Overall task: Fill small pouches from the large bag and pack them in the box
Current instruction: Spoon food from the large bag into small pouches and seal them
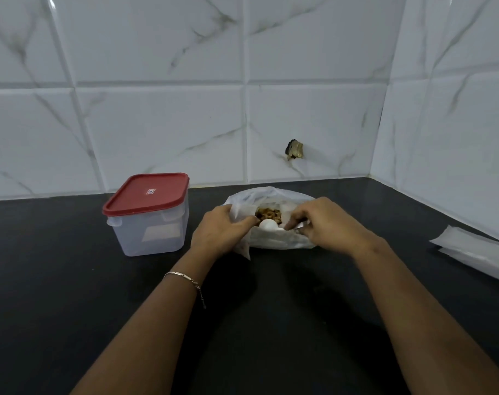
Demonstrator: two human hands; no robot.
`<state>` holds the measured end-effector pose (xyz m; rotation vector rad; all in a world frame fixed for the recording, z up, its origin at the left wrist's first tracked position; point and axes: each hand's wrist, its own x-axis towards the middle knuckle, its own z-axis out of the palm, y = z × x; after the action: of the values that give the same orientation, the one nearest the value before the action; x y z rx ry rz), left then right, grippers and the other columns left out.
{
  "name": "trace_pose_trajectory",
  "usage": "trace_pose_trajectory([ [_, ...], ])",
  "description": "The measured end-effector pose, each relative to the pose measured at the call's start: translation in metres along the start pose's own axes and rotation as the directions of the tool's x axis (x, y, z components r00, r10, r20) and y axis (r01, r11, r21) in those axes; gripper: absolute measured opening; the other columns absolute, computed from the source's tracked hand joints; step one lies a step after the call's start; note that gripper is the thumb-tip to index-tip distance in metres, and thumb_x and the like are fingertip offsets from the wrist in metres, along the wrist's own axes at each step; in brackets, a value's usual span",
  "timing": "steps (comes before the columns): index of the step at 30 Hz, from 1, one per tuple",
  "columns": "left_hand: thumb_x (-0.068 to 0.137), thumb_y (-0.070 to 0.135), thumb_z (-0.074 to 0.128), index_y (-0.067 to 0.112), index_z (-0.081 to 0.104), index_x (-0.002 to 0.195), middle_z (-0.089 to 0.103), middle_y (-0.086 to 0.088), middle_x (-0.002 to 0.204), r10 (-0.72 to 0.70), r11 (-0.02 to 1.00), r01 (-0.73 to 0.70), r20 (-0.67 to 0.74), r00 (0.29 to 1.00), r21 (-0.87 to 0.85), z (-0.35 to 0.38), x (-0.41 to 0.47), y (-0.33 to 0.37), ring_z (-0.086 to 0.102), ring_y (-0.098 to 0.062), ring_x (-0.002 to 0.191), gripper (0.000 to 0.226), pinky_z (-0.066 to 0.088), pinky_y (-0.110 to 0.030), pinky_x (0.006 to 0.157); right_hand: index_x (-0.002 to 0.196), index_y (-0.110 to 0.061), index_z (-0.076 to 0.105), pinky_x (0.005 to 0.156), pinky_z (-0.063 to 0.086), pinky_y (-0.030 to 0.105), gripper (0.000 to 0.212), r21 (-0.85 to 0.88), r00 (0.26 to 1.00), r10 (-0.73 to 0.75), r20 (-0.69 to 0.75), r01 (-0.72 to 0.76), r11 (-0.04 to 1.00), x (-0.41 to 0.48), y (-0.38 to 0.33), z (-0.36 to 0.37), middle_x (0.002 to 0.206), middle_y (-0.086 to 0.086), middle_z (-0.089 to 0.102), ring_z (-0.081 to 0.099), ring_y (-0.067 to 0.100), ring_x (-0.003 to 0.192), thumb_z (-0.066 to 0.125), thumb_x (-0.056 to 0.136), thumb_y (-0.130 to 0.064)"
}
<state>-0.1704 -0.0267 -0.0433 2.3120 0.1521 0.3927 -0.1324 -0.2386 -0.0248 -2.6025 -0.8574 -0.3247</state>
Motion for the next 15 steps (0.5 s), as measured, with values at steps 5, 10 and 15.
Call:
trace_pose_trajectory([
  [5, 0.079, 0.047, 0.062, 0.026, 0.063, 0.091, 0.069, 0.0, 0.09, 0.005, 0.998, -0.003, 0.03, 1.0, -0.055, -0.006, 0.003, -0.002, 0.065, -0.017, 0.085, 0.024, 0.057, -0.046, 0.082, 0.102, -0.025, 0.076, 0.078, 0.044, 0.009, 0.026, 0.128, 0.972, 0.084, -0.222, -0.056, 0.99, -0.004, 0.008, -0.008, 0.101, -0.009, 0.072, 0.063, 0.0, 0.086, 0.063, 0.09, -0.006],
  [10, 0.083, 0.04, 0.064, 0.022, 0.062, 0.083, 0.068, -0.004, 0.088, -0.018, 0.999, 0.022, 0.077, 0.997, -0.05, -0.008, 0.003, -0.002, 0.064, -0.019, 0.083, 0.019, 0.056, -0.045, 0.082, 0.118, -0.02, 0.069, 0.091, 0.053, 0.031, 0.027, -0.123, 0.949, -0.003, -0.314, -0.038, 0.992, 0.016, 0.0, 0.022, 0.115, 0.001, 0.07, 0.066, 0.016, 0.102, 0.057, 0.095, -0.012],
  [15, 0.085, 0.037, 0.064, 0.018, 0.059, 0.087, 0.065, -0.005, 0.095, -0.045, 0.998, 0.05, 0.135, 0.99, -0.039, -0.01, 0.0, -0.005, 0.062, -0.02, 0.091, 0.02, 0.054, -0.04, 0.086, 0.124, -0.02, 0.066, 0.096, 0.047, 0.03, 0.037, -0.29, 0.977, 0.025, -0.214, -0.088, 0.953, 0.031, 0.001, 0.033, 0.118, 0.004, 0.066, 0.062, 0.02, 0.107, 0.057, 0.091, -0.005],
])
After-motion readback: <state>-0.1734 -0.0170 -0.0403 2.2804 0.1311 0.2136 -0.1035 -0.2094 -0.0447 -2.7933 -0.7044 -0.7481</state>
